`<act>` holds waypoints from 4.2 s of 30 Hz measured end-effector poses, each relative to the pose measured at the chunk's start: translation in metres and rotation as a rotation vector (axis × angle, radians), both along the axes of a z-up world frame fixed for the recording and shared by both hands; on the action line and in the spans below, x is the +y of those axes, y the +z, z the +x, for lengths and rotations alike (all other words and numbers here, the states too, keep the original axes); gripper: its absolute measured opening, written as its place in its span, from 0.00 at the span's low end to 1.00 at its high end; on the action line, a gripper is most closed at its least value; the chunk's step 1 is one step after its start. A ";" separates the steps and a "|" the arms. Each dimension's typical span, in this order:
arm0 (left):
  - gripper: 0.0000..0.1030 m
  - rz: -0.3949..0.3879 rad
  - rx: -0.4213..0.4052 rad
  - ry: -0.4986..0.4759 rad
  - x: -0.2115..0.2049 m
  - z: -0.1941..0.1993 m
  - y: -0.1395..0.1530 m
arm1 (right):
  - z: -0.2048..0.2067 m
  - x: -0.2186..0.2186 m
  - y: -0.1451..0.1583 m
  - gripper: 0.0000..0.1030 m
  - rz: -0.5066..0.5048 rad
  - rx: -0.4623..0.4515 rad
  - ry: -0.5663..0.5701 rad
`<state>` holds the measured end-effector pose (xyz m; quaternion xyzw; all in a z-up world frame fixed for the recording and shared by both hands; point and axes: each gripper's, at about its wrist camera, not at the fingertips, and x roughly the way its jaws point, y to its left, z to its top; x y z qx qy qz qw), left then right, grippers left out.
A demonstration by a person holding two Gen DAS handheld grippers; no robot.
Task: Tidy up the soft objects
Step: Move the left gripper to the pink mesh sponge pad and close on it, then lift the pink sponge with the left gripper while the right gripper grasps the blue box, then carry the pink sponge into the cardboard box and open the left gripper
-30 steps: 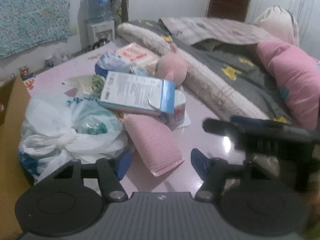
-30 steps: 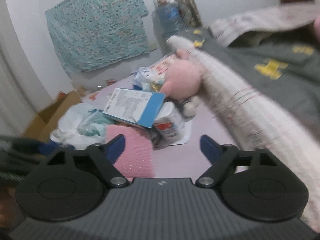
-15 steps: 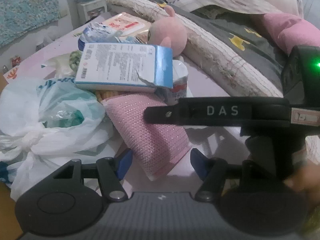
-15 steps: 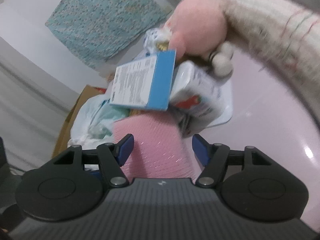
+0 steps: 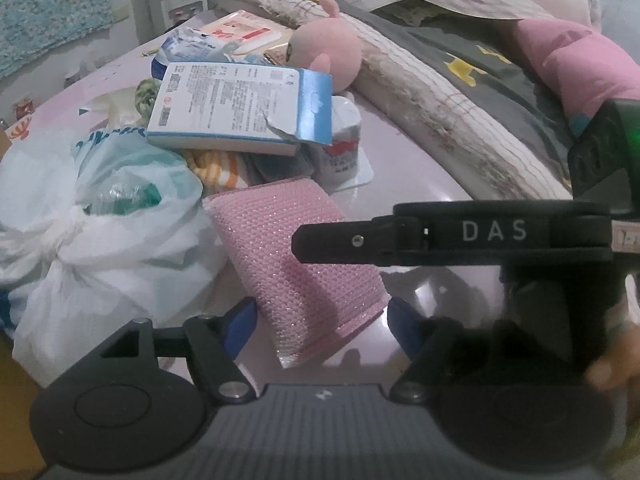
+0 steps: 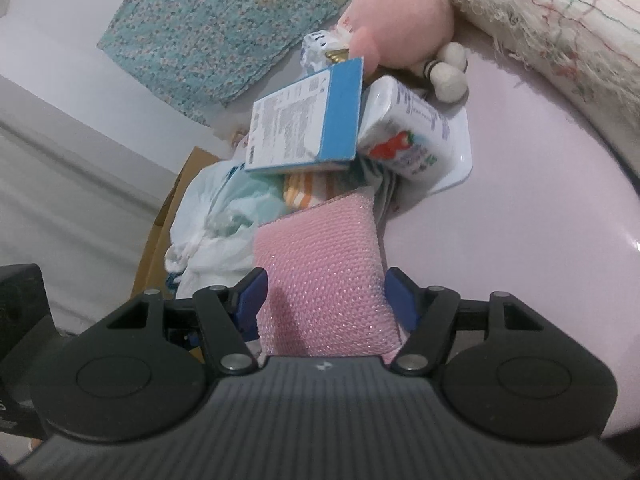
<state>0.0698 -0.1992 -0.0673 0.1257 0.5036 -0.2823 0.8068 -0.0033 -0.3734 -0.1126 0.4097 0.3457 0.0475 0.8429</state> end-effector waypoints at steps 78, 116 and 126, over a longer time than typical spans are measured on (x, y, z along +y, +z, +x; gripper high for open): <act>0.81 -0.005 0.073 0.109 0.022 0.018 -0.031 | 0.112 -0.089 0.090 0.24 -0.440 -0.116 0.004; 0.78 -0.113 -0.047 0.089 0.025 -0.003 0.001 | 0.025 -0.103 0.095 0.18 -0.087 -0.248 -0.107; 0.78 -0.186 -0.133 0.120 0.043 -0.016 0.042 | -0.010 -0.076 0.080 0.18 0.096 -0.354 -0.145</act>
